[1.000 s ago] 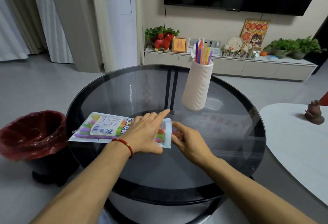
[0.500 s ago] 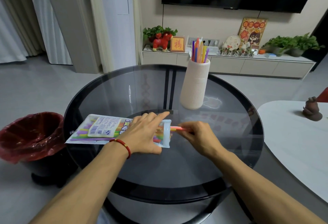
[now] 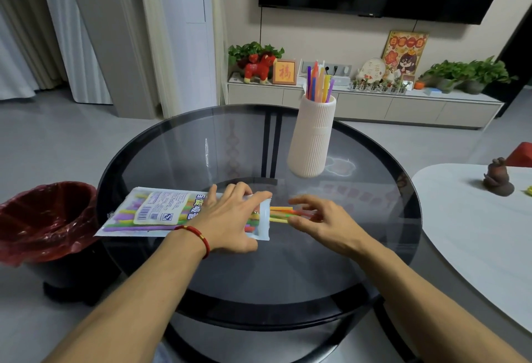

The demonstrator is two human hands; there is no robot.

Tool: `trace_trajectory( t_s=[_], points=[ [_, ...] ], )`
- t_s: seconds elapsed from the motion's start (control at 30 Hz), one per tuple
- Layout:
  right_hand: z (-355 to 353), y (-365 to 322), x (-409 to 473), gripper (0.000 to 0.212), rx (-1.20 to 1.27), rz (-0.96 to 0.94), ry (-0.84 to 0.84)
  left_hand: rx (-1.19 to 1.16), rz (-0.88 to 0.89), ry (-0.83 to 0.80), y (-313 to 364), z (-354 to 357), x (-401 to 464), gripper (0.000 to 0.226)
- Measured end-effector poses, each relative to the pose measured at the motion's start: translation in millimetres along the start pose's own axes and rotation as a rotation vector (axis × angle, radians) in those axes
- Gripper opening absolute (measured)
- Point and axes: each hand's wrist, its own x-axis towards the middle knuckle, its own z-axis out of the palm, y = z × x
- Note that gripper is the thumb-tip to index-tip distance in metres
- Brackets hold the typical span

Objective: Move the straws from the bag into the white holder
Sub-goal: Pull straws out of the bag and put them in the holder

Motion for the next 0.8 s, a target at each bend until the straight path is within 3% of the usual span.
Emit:
trace_trajectory(
  t_s=[0.2, 0.4, 0.53, 0.6, 0.8],
  points=[
    [23, -5, 5, 0.021, -0.112, -0.114, 0.12, 0.038, 0.018, -0.018, 2, -1, -1, 0.099],
    [16, -10, 1, 0.019, 0.055, -0.085, 0.1, -0.05, -0.013, -0.094, 9, 1, -1, 0.109],
    [8, -16, -5, 0.015, 0.211, -0.071, 0.066, -0.043, 0.048, 0.09, 22, 5, 7, 0.064],
    [2, -18, -8, 0.014, 0.291, -0.035, 0.049, 0.013, 0.04, 0.104, 21, 7, 9, 0.047],
    [-32, -4, -20, 0.026, 0.564, 0.046, 0.005, 0.049, -0.044, 0.056, 15, 9, 8, 0.032]
  ],
)
